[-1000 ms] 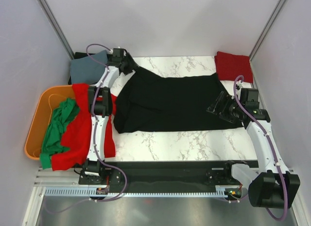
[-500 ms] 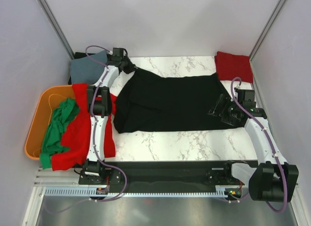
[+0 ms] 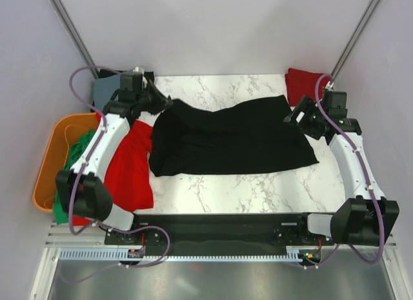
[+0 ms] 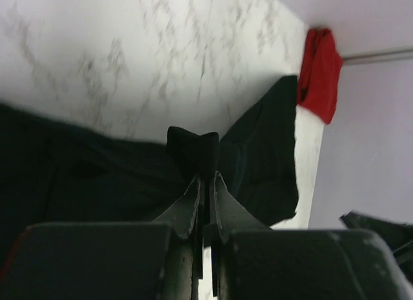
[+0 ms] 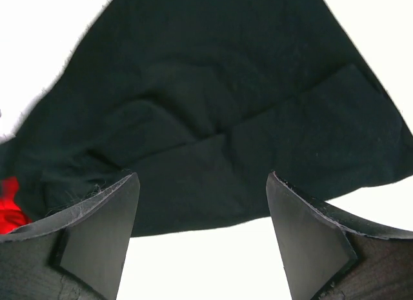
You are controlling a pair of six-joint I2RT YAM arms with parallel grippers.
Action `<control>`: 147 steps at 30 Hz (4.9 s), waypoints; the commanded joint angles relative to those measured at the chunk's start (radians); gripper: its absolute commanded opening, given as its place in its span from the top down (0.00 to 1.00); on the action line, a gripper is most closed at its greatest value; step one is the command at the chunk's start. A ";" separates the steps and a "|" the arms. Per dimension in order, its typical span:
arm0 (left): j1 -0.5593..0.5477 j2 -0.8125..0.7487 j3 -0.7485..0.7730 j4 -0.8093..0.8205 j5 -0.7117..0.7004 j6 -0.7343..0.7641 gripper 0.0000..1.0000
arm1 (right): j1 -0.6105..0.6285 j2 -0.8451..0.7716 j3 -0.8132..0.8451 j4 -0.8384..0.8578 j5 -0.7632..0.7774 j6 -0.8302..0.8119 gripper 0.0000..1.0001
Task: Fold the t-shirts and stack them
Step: Fold the tshirt
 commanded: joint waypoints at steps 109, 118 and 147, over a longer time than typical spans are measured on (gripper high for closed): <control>0.069 0.628 0.779 -0.235 0.193 0.237 0.93 | -0.007 0.967 1.041 0.198 0.182 -0.030 1.00; 0.068 0.286 0.336 -0.236 0.164 0.173 0.93 | -0.079 0.700 0.634 0.293 0.156 -0.016 1.00; -0.104 -0.182 -0.380 -0.151 0.015 0.081 0.47 | 0.041 0.519 0.255 0.292 -0.025 -0.014 0.22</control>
